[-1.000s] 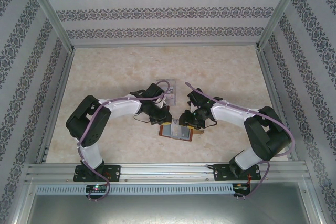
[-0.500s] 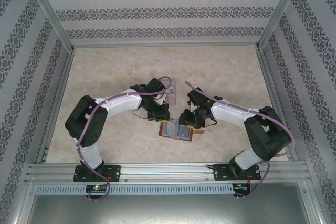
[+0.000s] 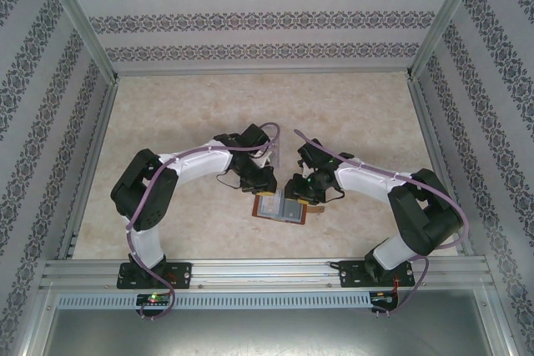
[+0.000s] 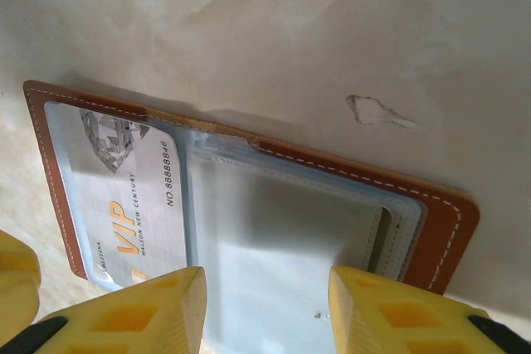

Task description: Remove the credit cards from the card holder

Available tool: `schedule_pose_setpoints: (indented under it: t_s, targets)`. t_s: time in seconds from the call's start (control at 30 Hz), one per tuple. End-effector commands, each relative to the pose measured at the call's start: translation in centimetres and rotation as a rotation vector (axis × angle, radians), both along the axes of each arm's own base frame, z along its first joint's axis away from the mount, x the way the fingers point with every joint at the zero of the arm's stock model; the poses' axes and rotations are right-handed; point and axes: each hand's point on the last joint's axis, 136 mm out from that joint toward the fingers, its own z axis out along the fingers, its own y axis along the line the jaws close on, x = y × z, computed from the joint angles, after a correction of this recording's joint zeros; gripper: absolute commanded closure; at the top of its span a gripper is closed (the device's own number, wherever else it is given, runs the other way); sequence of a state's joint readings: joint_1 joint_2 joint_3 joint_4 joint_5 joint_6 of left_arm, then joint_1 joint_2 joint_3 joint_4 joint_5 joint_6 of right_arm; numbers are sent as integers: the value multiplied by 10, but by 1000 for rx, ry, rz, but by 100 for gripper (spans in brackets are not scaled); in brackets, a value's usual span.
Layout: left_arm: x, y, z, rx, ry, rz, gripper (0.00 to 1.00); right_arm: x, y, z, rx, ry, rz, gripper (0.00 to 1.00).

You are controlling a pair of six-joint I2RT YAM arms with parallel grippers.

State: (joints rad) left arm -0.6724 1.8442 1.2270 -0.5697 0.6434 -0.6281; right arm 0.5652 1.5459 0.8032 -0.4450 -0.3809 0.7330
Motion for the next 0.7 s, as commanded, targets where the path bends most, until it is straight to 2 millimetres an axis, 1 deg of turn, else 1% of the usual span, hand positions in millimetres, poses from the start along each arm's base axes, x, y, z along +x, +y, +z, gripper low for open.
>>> schedule_pose_setpoints:
  t_s: [0.0, 0.1, 0.2, 0.37, 0.43, 0.57, 0.67]
  targets:
    - [-13, 5, -5, 32, 35, -10, 85, 3, -1, -1, -17, -2, 3, 56]
    - [-13, 16, -12, 81, 23, 20, 82, 3, 1, 1, -10, -5, 5, 55]
    - [-10, 20, -14, 84, 17, 49, 81, 3, 7, 7, 6, -20, 13, 56]
    - [-2, 26, -9, 33, 9, 106, 81, 6, 33, 20, 91, -38, 19, 61]
    - [-1, 27, -9, 14, 17, 117, 81, 8, 44, 23, 102, -43, 33, 62]
    - [1, 29, -11, -27, 34, 146, 81, 13, 60, 20, 102, -35, 57, 62]
    - [1, 32, -13, -31, 42, 160, 81, 15, 67, 15, 89, -25, 71, 62]
